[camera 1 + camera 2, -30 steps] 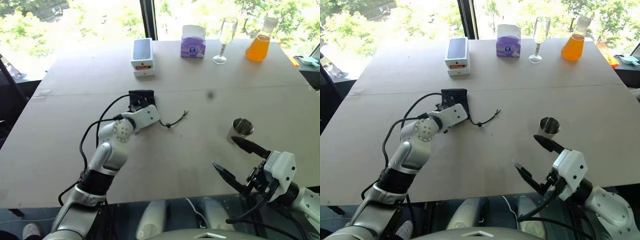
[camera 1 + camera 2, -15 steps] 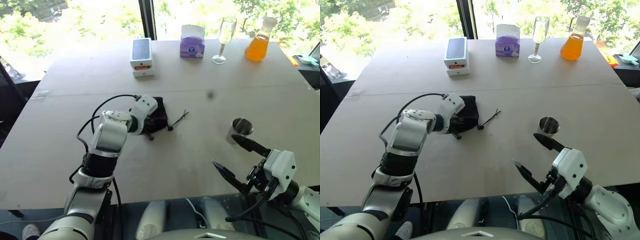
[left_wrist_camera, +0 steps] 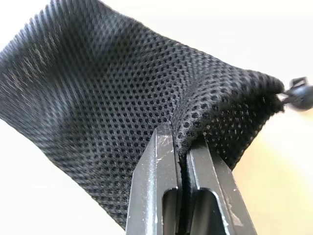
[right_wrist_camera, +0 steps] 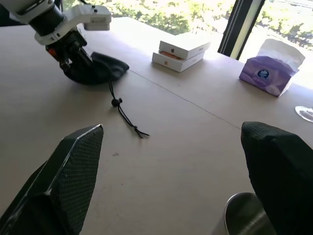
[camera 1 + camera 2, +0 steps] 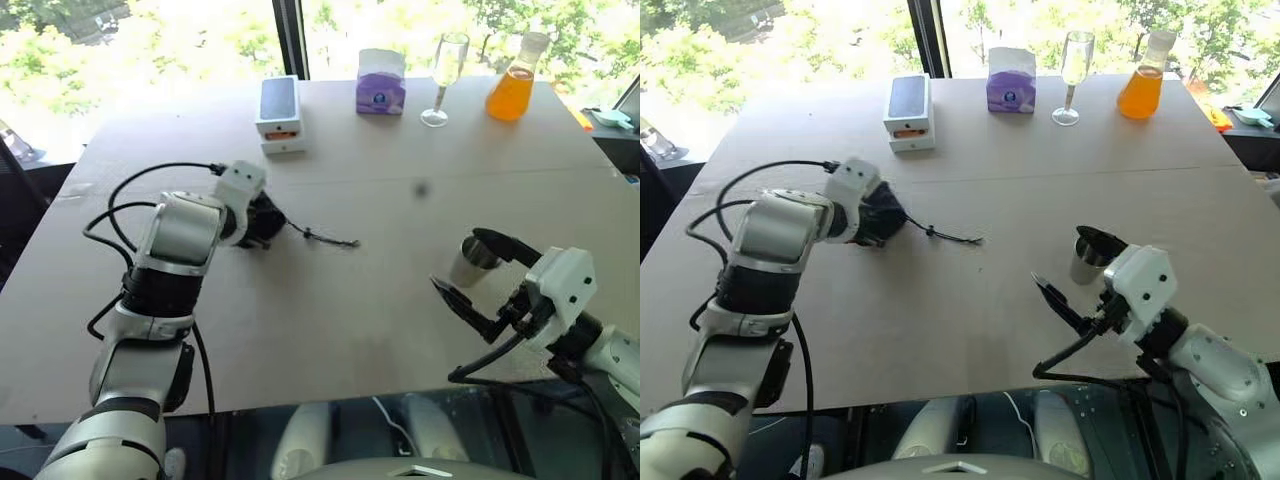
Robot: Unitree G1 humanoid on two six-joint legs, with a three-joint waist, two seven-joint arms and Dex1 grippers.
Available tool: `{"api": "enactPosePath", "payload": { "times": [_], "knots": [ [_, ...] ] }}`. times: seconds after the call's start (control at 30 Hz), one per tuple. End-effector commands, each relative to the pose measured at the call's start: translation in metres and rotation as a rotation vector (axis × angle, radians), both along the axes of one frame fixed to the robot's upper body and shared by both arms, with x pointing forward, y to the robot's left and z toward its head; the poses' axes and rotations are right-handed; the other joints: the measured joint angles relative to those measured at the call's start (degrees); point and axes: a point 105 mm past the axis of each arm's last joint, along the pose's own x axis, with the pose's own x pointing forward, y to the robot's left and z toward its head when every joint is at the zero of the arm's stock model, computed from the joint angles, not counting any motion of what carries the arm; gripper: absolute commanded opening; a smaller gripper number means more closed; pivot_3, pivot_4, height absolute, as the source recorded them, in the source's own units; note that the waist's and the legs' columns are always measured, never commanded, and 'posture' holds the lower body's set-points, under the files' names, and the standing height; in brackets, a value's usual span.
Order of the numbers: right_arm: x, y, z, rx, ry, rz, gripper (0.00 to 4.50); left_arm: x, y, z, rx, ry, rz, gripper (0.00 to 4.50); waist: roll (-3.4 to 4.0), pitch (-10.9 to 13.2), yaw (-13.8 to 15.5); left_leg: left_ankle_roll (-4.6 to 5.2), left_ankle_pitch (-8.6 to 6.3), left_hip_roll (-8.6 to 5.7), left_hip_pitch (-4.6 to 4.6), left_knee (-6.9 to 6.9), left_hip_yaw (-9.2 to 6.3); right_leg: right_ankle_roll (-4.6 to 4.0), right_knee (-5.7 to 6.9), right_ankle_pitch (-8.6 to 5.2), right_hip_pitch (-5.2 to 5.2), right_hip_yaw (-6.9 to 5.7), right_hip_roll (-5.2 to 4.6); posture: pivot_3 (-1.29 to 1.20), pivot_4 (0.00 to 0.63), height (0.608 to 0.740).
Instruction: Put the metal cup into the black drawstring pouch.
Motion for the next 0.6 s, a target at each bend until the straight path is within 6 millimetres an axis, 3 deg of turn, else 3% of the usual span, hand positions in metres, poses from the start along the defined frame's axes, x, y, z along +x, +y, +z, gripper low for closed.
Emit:
{"api": "enactPosePath", "payload": {
  "times": [0.03,0.13,0.23,0.33,0.6],
  "knots": [
    [0.003,-0.001,0.013,-0.086,-0.031,-0.025,4.5,-0.009,-0.039,0.01,-0.005,-0.001,-0.131,0.08,-0.01,0.0,0.6,-0.02,0.01,-0.05,-0.02,0.0,-0.02,0.0,-0.02,0.0,-0.01,0.01,-0.03,0.0,0.15,0.74],
    [0.005,-0.003,0.015,-0.109,-0.015,-0.033,4.5,-0.019,-0.063,0.001,-0.075,0.064,-0.177,0.08,-0.01,0.0,1.0,-0.04,0.02,-0.12,-0.13,0.02,-0.06,0.02,-0.06,-0.01,-0.05,-0.01,-0.07,0.0,0.15,0.74],
    [0.004,-0.007,0.017,-0.159,0.038,-0.04,4.5,-0.023,-0.072,-0.011,-0.149,0.131,-0.177,0.08,-0.03,0.0,1.0,-0.03,0.02,-0.1,-0.17,0.02,-0.08,0.02,-0.04,-0.01,-0.08,-0.01,-0.04,0.0,0.15,0.74],
    [0.007,-0.025,0.016,-0.348,0.087,-0.141,4.5,-0.019,-0.08,-0.018,-0.24,0.178,-0.161,0.08,-0.01,0.0,0.7,0.0,0.01,-0.09,-0.13,0.01,-0.06,0.01,-0.01,-0.01,-0.08,0.01,-0.04,0.0,0.15,0.74],
    [0.003,-0.031,0.018,-0.403,0.225,-0.134,4.5,-0.009,-0.099,-0.026,-0.42,0.258,-0.138,0.08,-0.08,0.0,1.1,0.09,-0.04,-0.11,-0.19,0.04,-0.12,0.01,-0.05,-0.01,-0.05,-0.08,-0.1,0.0,0.15,0.74]
  ]
}}
